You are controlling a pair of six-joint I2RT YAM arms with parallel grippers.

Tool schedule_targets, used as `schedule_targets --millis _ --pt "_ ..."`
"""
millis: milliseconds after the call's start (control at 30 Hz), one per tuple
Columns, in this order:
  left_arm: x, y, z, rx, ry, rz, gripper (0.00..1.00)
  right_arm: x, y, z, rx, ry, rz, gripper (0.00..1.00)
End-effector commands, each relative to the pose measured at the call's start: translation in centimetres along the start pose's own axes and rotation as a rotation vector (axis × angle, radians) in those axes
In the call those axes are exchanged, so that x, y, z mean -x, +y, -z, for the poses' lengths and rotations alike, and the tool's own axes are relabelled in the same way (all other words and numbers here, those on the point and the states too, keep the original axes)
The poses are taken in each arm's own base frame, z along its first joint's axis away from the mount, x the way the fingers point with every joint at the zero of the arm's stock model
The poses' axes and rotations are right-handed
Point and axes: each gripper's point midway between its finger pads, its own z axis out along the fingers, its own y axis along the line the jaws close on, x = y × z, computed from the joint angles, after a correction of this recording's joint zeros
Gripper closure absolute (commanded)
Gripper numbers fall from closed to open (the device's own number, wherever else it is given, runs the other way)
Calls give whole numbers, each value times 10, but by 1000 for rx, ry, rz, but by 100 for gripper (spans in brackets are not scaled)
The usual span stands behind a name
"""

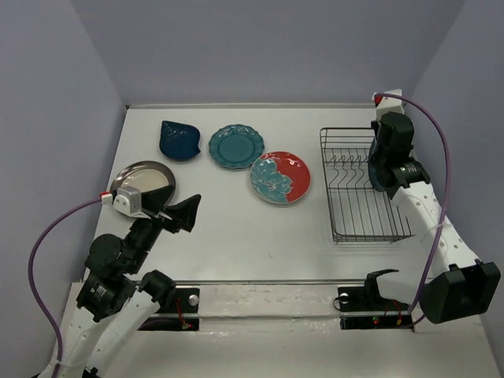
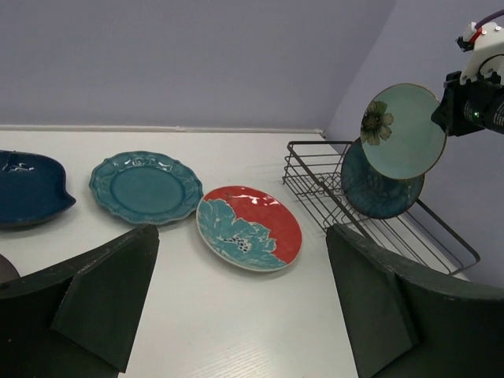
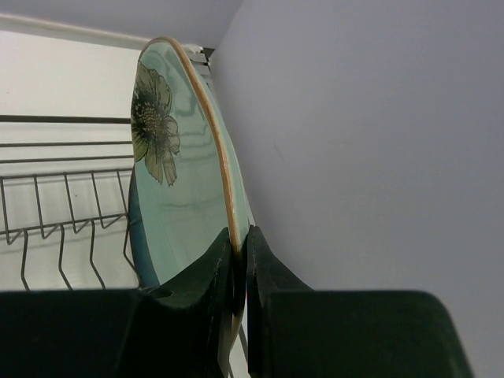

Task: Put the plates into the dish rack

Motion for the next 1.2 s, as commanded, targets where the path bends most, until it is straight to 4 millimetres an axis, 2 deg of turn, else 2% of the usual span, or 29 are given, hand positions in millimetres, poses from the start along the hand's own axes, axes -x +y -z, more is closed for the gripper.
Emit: schedule_targets --millis 0,33,100,500,633,800,1033,1067,1133,1167 --pt "24 -9 6 -34 -75 3 1 40 -19 1 -33 -133 -79 93" --pt "24 -9 6 -35 -76 3 1 38 -16 0 -28 -129 -75 93" --pt "25 -10 8 -40 -79 5 1 21 -8 -6 -19 -94 -66 93" --pt "30 -13 15 -56 -98 13 1 -25 -2 -22 -13 -4 -107 93" --pt "32 -14 17 -60 -105 15 1 -38 10 -23 17 25 -124 93" --pt "30 -13 15 -57 -96 16 1 -68 32 -26 51 89 -163 93" --pt "28 -4 11 -4 -93 29 1 -84 43 -35 44 123 -221 92" --pt "26 -2 10 10 -88 39 1 -85 40 -35 19 128 -240 80" --pt "25 4 8 51 -83 48 1 -81 32 -33 -18 122 -270 62" --pt "24 6 8 64 -80 56 1 -77 29 -32 -23 114 -283 45"
